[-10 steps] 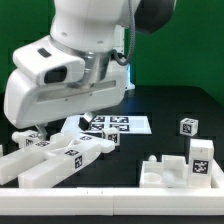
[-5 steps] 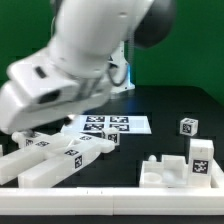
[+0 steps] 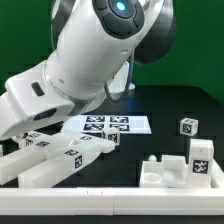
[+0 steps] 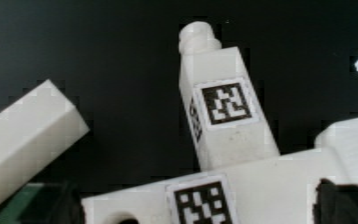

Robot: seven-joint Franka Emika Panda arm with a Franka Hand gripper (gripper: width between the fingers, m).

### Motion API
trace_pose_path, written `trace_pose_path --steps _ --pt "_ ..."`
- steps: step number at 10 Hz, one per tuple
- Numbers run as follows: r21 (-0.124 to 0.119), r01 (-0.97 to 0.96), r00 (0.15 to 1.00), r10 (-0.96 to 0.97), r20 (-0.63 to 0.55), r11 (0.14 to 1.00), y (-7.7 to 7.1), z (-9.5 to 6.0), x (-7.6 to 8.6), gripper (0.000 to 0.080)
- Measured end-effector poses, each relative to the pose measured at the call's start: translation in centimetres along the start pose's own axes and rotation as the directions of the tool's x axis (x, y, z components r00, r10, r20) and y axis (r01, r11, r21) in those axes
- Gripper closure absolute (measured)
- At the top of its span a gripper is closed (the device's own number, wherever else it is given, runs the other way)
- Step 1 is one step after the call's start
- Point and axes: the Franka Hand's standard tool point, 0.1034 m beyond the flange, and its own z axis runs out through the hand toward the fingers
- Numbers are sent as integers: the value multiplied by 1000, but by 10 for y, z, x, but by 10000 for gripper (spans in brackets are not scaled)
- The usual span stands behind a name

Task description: Assemble chair

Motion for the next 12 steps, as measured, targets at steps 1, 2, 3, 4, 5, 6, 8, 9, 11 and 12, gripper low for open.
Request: trace_pose_path --steps 1,2,3,4,5,6,8,9,11,12 --pt "-30 140 990 -140 -2 990 -2 10 -2 151" --pt "-42 242 970 -243 -25 969 -10 17 -7 151" --pt "-34 247 968 -248 -27 968 -11 20 -11 151" --pt "-35 248 968 -249 -26 968 -11 20 -9 151" --pt "-35 249 968 -250 -26 968 -11 20 -9 151" --pt "-35 209 977 -210 -28 977 -12 21 -9 151" --pt "-16 157 987 -157 -18 987 -8 25 -18 151" --pt "1 129 991 -129 33 992 -12 25 -22 151" --pt "11 148 983 -148 104 989 -21 23 -16 151" --pt "8 156 983 -156 99 988 -19 24 -13 151"
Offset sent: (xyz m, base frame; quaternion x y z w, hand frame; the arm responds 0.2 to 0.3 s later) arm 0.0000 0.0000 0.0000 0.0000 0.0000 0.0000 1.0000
